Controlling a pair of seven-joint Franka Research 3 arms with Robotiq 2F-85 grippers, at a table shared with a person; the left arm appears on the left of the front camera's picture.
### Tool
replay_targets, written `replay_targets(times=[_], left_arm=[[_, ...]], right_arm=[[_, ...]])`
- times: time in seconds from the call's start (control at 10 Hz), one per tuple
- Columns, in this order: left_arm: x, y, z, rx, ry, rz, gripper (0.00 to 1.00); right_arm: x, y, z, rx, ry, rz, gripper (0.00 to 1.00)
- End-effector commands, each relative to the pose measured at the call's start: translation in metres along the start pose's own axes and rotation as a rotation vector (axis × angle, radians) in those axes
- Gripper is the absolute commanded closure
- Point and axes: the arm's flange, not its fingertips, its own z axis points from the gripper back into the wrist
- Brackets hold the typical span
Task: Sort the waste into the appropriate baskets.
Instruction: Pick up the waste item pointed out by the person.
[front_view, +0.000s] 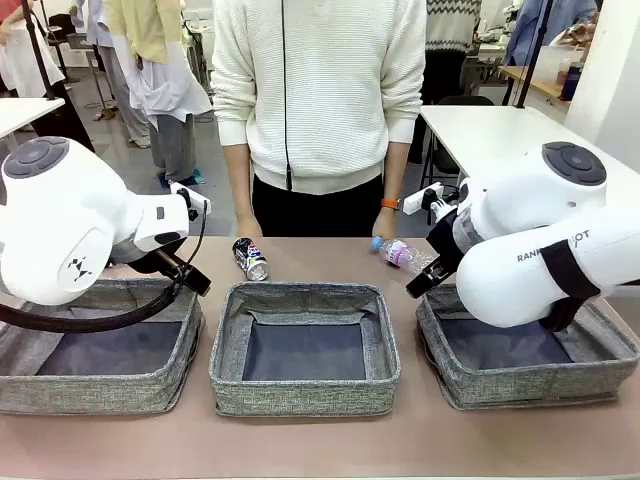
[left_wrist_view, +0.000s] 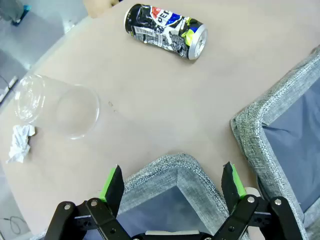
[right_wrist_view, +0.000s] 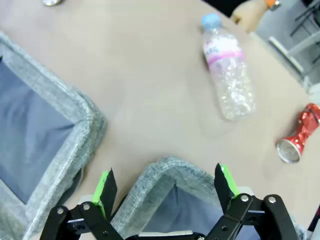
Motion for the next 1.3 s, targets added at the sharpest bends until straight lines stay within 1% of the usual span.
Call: replay_targets(times=[0.0, 0.9, 1.0, 1.1, 1.2], left_arm=[[0.0, 0.0, 0.0, 0.0, 0.0, 0.0, 0.0], [0.0, 0.0, 0.0, 0.0, 0.0, 0.001, 0.0], [0.01, -0.007, 0.056, -0.02, -0.014, -0.042, 0.0], [0.01, -0.019, 0.128, 0.067, -0.069, -0.068, 0.0], [-0.008, -0.042, 0.204, 0.124, -0.166, -0.11, 0.0]], right_arm=[[0.0, 0.0, 0.0, 0.0, -0.001, 0.0, 0.0], [0.0, 0.0, 0.0, 0.0, 0.0, 0.001, 0.0], [0.001, -0.004, 0.05, -0.024, -0.006, 0.017, 0.0], [-0.01, -0.006, 0.119, 0.01, -0.114, 0.006, 0.0], [-0.041, -0.001, 0.193, -0.021, -0.216, -0.016, 0.0]])
